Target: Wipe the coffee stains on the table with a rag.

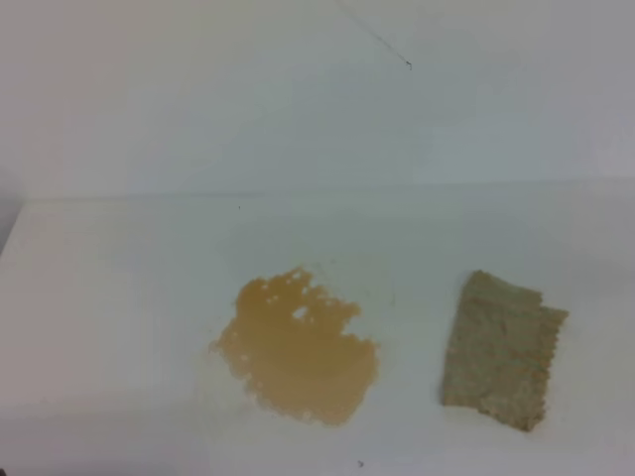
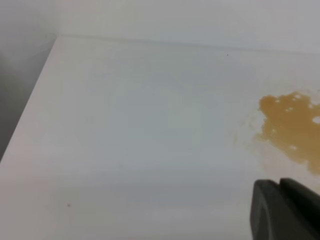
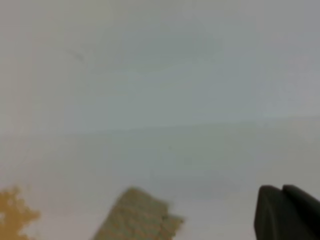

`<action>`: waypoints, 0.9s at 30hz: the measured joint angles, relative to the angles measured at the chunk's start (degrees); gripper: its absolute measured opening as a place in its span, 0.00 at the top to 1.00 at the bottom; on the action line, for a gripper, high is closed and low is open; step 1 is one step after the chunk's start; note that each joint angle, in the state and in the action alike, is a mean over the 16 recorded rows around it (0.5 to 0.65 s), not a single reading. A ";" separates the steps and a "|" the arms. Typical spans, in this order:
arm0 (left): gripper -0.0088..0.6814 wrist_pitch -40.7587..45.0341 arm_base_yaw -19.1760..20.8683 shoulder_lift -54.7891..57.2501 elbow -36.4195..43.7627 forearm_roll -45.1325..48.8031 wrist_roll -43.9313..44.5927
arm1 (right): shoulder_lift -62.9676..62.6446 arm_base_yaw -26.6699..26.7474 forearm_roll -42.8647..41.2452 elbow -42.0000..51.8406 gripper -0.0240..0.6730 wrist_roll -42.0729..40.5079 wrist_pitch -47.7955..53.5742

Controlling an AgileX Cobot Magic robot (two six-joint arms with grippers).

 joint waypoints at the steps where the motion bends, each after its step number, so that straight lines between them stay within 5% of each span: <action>1: 0.99 0.00 0.00 0.00 0.00 0.00 0.00 | 2.38 0.00 1.33 -1.42 0.97 -1.09 1.67; 14: 0.99 0.00 0.00 0.00 0.00 0.00 0.00 | 29.99 0.77 19.55 -12.29 0.95 -19.89 15.83; 27: 0.99 0.00 0.00 0.00 0.00 0.00 0.00 | 58.47 11.87 13.60 -28.33 0.67 -24.56 26.74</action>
